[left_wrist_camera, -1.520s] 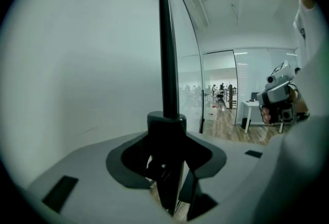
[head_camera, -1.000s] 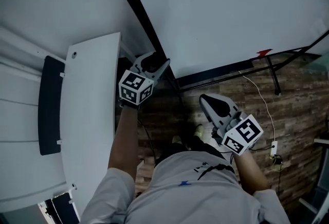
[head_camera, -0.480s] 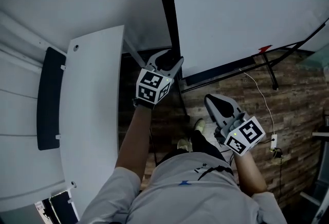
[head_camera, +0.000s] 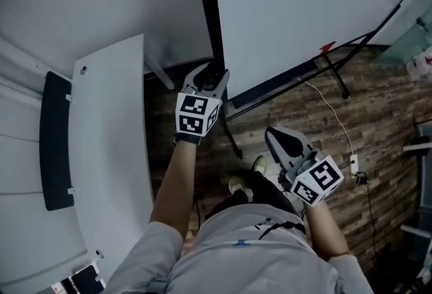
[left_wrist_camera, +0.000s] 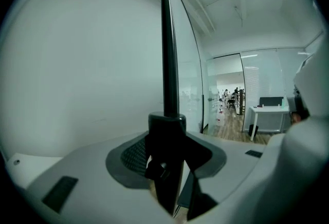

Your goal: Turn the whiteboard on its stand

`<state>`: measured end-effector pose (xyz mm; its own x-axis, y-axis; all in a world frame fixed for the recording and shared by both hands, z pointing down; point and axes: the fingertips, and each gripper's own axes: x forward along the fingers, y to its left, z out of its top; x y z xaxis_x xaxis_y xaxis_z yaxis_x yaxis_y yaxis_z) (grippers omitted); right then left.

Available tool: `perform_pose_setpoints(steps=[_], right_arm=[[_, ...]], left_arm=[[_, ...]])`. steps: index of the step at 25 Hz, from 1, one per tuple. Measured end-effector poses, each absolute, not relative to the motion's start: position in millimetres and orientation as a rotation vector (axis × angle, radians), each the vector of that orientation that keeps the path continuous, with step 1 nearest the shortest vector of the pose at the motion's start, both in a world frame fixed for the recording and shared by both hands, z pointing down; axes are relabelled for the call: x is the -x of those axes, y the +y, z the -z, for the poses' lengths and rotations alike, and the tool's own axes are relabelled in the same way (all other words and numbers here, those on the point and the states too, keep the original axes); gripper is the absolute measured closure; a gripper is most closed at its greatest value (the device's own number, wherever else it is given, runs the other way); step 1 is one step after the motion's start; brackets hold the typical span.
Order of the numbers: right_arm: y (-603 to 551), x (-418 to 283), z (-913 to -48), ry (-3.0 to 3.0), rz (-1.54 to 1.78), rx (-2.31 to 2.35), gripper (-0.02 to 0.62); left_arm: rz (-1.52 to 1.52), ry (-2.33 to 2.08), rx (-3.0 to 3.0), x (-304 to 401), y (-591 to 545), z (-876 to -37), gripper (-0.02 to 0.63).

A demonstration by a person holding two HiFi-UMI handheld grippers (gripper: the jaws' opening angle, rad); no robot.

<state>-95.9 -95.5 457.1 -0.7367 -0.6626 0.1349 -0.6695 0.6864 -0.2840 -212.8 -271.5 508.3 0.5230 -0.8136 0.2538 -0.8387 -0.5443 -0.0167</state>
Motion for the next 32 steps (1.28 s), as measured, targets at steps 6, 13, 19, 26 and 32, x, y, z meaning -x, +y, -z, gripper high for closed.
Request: perform_pose_setpoints(steps=[6, 13, 19, 26, 32], right_arm=[[-76, 82, -451, -2.860, -0.474, -1.170, 0.583], [-67, 55, -450, -2.878, -0.486, -1.148, 0.583], [-69, 40, -449, -2.915, -0.496, -1.078, 0.583], [-73, 19, -445, -2.921, -0.491, -1.030, 0.583], [-75, -4, -434, -2.932, -0.448, -1.060, 0.583]], left_arm=[[-0.357, -1.439, -2.619, 209, -266, -508, 0.422], [-0.298, -1.580, -2.552, 220, -246, -500, 0.422], [-0.269, -1.638, -2.552, 203, -196, -475, 0.422], [-0.140, -1.491, -2.588, 135, -145, -445, 0.430], [-0.038, -1.331, -2.657, 66, -103, -418, 0.489]])
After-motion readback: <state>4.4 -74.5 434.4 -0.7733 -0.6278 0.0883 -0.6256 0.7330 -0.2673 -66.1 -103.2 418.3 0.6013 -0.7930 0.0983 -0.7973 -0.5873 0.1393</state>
